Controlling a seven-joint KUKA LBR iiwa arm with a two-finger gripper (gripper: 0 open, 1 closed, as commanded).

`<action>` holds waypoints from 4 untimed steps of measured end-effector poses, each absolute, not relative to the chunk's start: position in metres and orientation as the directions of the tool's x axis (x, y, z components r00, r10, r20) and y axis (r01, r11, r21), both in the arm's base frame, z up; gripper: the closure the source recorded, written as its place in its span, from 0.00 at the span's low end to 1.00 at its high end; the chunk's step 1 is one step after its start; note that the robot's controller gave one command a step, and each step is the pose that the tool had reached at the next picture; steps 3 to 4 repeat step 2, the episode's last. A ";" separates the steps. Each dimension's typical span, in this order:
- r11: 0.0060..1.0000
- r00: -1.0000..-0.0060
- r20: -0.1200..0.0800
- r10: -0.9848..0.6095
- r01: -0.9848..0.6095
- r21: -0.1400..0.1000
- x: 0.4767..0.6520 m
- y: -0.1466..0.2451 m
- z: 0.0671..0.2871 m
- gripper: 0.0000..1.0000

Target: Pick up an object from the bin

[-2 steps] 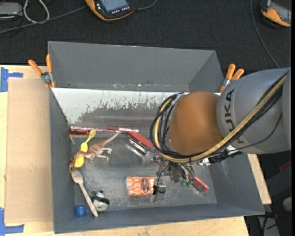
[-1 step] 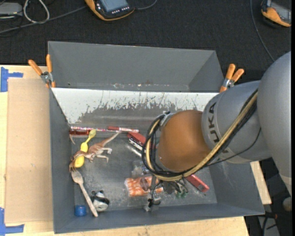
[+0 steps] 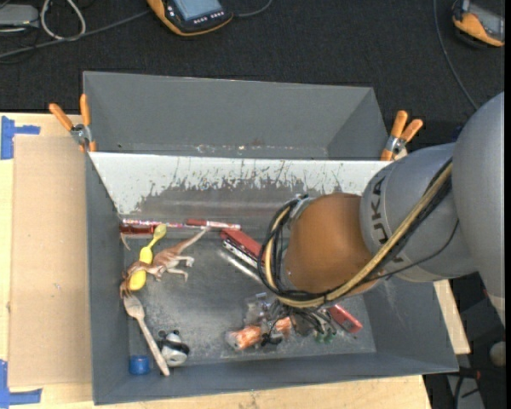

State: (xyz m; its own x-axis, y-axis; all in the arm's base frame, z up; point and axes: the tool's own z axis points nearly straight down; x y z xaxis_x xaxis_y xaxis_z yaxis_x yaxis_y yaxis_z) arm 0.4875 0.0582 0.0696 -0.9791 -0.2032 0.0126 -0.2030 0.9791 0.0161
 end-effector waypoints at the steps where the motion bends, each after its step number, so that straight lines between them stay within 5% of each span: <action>1: 0.979 -0.979 0.013 -0.203 -0.202 0.016 0.487 0.058 0.070 1.00; 4: 0.977 -0.977 0.026 -0.213 -0.212 0.017 0.487 0.061 0.084 1.00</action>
Offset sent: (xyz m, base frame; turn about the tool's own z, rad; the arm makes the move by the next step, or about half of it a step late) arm 0.0202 0.0259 0.1372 -0.0843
